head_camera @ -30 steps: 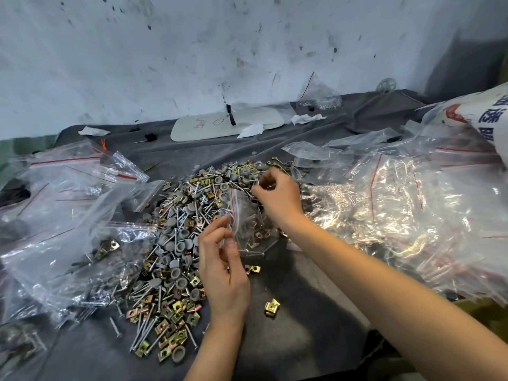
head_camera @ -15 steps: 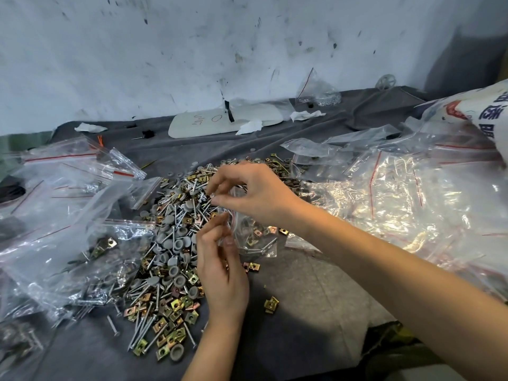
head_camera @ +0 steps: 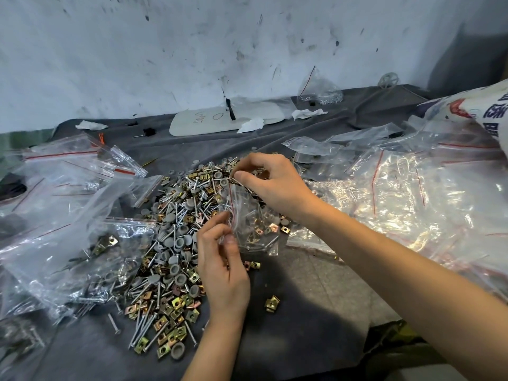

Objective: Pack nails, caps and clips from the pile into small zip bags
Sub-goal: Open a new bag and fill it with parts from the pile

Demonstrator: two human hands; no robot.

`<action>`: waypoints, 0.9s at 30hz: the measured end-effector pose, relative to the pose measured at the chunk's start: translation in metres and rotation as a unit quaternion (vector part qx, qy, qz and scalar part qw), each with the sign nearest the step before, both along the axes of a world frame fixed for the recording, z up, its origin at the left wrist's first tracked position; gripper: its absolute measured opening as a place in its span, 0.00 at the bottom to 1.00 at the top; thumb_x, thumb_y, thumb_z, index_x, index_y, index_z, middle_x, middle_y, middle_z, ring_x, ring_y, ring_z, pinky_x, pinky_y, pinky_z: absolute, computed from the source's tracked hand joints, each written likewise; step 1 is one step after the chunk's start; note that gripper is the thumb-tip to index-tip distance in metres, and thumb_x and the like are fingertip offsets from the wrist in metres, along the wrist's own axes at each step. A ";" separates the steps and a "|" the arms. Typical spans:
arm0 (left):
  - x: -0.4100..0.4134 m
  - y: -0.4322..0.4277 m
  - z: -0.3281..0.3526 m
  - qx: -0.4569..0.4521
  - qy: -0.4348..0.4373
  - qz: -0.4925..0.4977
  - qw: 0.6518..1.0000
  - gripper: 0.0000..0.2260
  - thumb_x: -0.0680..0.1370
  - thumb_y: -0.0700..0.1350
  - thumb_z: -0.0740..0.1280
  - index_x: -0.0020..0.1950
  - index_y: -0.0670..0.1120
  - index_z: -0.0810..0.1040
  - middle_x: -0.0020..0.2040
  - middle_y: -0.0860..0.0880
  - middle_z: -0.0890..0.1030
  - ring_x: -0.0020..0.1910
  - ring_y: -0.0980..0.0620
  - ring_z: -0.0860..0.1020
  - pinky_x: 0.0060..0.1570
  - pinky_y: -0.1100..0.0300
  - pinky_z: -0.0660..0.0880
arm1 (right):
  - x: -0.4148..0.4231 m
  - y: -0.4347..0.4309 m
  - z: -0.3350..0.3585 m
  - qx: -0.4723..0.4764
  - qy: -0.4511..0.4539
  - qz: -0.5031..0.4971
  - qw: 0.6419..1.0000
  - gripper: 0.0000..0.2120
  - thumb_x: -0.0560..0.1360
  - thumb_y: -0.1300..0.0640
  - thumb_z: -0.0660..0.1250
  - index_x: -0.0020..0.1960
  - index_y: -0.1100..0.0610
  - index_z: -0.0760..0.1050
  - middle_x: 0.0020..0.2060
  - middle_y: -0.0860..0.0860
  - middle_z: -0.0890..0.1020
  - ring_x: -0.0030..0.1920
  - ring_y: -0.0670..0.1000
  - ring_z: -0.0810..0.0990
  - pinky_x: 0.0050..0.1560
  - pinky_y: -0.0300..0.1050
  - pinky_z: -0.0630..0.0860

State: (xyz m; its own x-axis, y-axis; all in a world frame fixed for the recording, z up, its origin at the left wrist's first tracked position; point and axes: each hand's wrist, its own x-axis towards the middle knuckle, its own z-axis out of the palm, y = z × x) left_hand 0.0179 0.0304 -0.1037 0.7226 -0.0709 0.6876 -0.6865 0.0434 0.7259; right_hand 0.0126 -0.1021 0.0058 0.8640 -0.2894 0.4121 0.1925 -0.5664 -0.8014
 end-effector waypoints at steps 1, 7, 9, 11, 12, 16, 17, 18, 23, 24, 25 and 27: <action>0.000 0.000 0.000 -0.004 -0.001 -0.003 1.000 0.10 0.80 0.42 0.57 0.54 0.57 0.70 0.61 0.54 0.75 0.63 0.49 0.75 0.61 0.52 0.72 | 0.002 -0.002 -0.003 0.005 0.001 -0.007 1.000 0.03 0.76 0.57 0.68 0.47 0.54 0.81 0.38 0.42 0.80 0.37 0.35 0.76 0.40 0.26 0.70; -0.002 0.000 0.001 -0.010 0.013 -0.009 1.000 0.09 0.80 0.44 0.57 0.55 0.57 0.70 0.61 0.53 0.75 0.63 0.48 0.75 0.60 0.50 0.73 | 0.017 -0.029 -0.027 -0.027 0.100 -0.096 0.990 0.07 0.77 0.61 0.65 0.49 0.53 0.80 0.45 0.47 0.81 0.45 0.47 0.79 0.41 0.31 0.71; -0.002 0.000 0.001 -0.007 0.018 -0.008 1.000 0.08 0.79 0.45 0.57 0.55 0.57 0.70 0.61 0.52 0.75 0.63 0.49 0.75 0.60 0.51 0.73 | 0.021 -0.040 -0.041 -0.062 0.163 -0.121 0.977 0.09 0.77 0.64 0.64 0.51 0.55 0.80 0.51 0.50 0.82 0.49 0.48 0.78 0.48 0.36 0.71; -0.002 0.001 0.001 -0.002 0.024 -0.006 1.000 0.08 0.79 0.45 0.57 0.54 0.57 0.70 0.61 0.52 0.76 0.63 0.49 0.75 0.58 0.53 0.73 | 0.020 -0.047 -0.053 -0.096 0.212 -0.139 0.963 0.10 0.77 0.65 0.63 0.53 0.55 0.80 0.53 0.52 0.82 0.45 0.46 0.77 0.46 0.36 0.71; -0.003 0.001 0.001 0.000 0.026 -0.006 1.000 0.08 0.79 0.46 0.57 0.54 0.57 0.70 0.61 0.52 0.76 0.63 0.50 0.75 0.57 0.54 0.73 | 0.018 -0.049 -0.058 -0.107 0.225 -0.145 0.957 0.10 0.77 0.65 0.64 0.53 0.55 0.80 0.52 0.51 0.82 0.41 0.45 0.77 0.42 0.33 0.71; -0.003 0.001 0.002 0.001 0.031 -0.012 0.999 0.08 0.79 0.46 0.57 0.54 0.57 0.71 0.62 0.52 0.75 0.63 0.49 0.75 0.58 0.56 0.72 | 0.017 -0.046 -0.062 -0.111 0.240 -0.145 0.953 0.03 0.76 0.57 0.69 0.49 0.52 0.78 0.42 0.48 0.82 0.32 0.44 0.79 0.35 0.39 0.77; -0.003 0.001 0.002 0.003 0.029 -0.011 1.000 0.07 0.79 0.46 0.57 0.54 0.58 0.71 0.61 0.53 0.75 0.63 0.50 0.75 0.58 0.56 0.73 | 0.018 -0.044 -0.062 -0.119 0.247 -0.146 0.950 0.03 0.75 0.55 0.70 0.48 0.52 0.78 0.41 0.48 0.81 0.35 0.47 0.81 0.40 0.44 0.79; -0.003 0.001 0.001 0.004 0.028 -0.009 1.000 0.07 0.79 0.46 0.57 0.54 0.58 0.71 0.61 0.53 0.75 0.63 0.50 0.75 0.57 0.55 0.73 | 0.020 -0.042 -0.061 -0.136 0.256 -0.148 0.945 0.04 0.74 0.54 0.71 0.46 0.53 0.78 0.41 0.48 0.81 0.40 0.50 0.81 0.46 0.48 0.79; -0.003 0.002 0.002 0.001 0.027 -0.006 1.000 0.08 0.79 0.46 0.57 0.54 0.57 0.71 0.62 0.55 0.75 0.63 0.51 0.75 0.58 0.49 0.75 | 0.024 -0.033 -0.063 -0.173 0.256 -0.183 0.933 0.06 0.75 0.54 0.70 0.47 0.56 0.80 0.43 0.52 0.83 0.46 0.54 0.81 0.51 0.51 0.78; -0.003 0.002 0.002 0.001 0.025 -0.006 1.000 0.08 0.79 0.45 0.57 0.54 0.57 0.71 0.62 0.54 0.75 0.63 0.50 0.75 0.58 0.45 0.75 | 0.024 -0.032 -0.064 -0.182 0.252 -0.190 0.931 0.06 0.75 0.54 0.70 0.47 0.57 0.80 0.43 0.52 0.83 0.47 0.54 0.81 0.51 0.51 0.78; -0.003 0.002 0.002 0.002 0.024 -0.006 1.000 0.08 0.79 0.45 0.57 0.54 0.56 0.71 0.61 0.54 0.75 0.63 0.50 0.75 0.58 0.43 0.74 | 0.024 -0.032 -0.065 -0.183 0.243 -0.198 0.932 0.07 0.75 0.54 0.69 0.48 0.57 0.80 0.44 0.52 0.82 0.48 0.54 0.80 0.51 0.52 0.78; -0.003 0.001 0.002 0.004 0.022 -0.004 1.000 0.08 0.79 0.45 0.57 0.54 0.56 0.71 0.61 0.54 0.75 0.63 0.49 0.75 0.58 0.41 0.74 | 0.022 -0.033 -0.064 -0.171 0.208 -0.219 0.938 0.07 0.76 0.54 0.68 0.48 0.58 0.79 0.45 0.51 0.80 0.48 0.53 0.79 0.51 0.51 0.77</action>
